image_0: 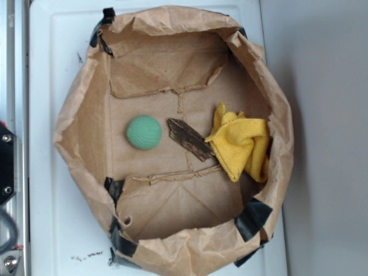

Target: Grab the green ball.

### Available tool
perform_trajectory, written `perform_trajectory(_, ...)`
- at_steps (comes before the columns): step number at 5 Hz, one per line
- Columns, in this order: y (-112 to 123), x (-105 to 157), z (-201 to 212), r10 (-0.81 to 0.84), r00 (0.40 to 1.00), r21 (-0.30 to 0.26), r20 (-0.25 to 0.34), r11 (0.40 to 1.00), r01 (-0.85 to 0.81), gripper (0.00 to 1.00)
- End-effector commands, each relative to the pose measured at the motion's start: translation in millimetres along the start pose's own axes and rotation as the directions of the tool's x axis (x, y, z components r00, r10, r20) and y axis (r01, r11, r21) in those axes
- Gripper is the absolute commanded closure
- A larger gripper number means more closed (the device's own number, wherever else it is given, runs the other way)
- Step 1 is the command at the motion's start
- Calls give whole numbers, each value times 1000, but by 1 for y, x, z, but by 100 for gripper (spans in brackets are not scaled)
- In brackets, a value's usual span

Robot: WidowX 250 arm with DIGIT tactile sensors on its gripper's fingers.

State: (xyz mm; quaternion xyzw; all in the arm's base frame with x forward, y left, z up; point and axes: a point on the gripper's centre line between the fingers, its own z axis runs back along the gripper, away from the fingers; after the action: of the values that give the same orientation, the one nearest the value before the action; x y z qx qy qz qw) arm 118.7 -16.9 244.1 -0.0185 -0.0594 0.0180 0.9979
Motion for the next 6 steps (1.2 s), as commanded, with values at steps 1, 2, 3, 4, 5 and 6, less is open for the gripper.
perform_trajectory(1,0,0,0,0,1000,0,0,1000,0,0)
perform_trajectory(2,-12,42,-12,-3,1000,-11,7,1000,3,0)
perform_trajectory(3,-6,87,-24,-26,1000,-36,10,999,26,0)
perform_trajectory(4,-6,87,-24,-26,1000,-36,10,999,26,0)
perform_trajectory(5,-6,87,-24,-26,1000,-36,10,999,26,0)
perform_trajectory(6,-6,87,-24,-26,1000,-36,10,999,26,0)
